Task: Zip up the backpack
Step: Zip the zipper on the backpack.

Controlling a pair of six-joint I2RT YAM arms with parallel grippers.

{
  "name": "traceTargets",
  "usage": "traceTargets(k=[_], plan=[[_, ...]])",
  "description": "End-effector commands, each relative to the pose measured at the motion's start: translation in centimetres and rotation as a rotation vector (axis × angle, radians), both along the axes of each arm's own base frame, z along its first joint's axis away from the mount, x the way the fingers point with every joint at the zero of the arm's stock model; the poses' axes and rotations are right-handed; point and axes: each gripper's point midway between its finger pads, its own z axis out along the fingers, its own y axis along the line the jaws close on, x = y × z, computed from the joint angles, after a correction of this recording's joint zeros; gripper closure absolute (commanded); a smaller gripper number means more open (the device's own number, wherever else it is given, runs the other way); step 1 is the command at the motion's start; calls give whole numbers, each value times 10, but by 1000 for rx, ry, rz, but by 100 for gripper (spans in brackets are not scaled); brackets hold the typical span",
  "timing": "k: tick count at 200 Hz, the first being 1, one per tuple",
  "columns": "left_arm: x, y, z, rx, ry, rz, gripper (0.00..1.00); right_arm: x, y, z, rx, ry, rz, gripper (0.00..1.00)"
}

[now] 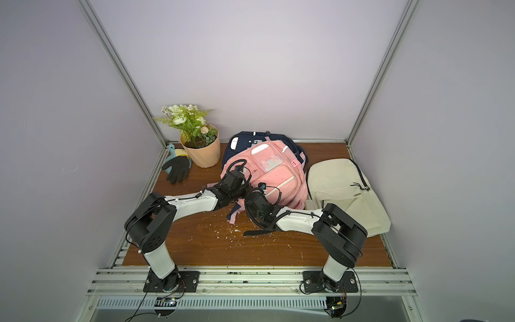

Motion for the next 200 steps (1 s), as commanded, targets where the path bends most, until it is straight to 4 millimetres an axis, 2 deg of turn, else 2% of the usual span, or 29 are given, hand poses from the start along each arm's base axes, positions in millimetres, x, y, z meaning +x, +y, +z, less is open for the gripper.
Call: traceTargets(k=[1, 17, 42, 84, 104, 124, 143, 152, 170, 178, 186, 200], plan=[[-4, 4, -22, 94, 59, 9, 100, 0, -12, 21, -32, -50, -38, 98], [4, 6, -19, 112, 44, 22, 100, -14, -12, 17, -55, -35, 2, 100], [19, 14, -11, 114, 33, 49, 100, -33, -26, 6, -78, 3, 31, 100], [43, 27, 23, 147, -37, 91, 100, -50, -53, 24, -70, -42, 30, 100], [54, 31, 35, 153, -56, 102, 100, -52, -59, 25, -82, -50, 26, 100], [59, 36, 42, 157, -64, 124, 100, -51, -55, 23, -114, -53, 28, 100], [53, 40, 44, 133, -58, 150, 100, -51, -35, 29, -73, -59, 80, 100], [45, 44, 41, 116, -44, 166, 91, -53, -22, 35, -34, -70, 117, 100], [22, 49, 40, 70, -32, 186, 61, -57, -4, 49, 23, -101, 168, 100], [10, 50, 41, 50, -36, 186, 51, -57, -1, 54, 30, -113, 172, 100], [-1, 50, 44, 26, -37, 181, 45, -57, 0, 54, 25, -115, 176, 100], [-17, 46, 43, -20, -26, 151, 41, -57, 3, 51, 10, -109, 185, 100]])
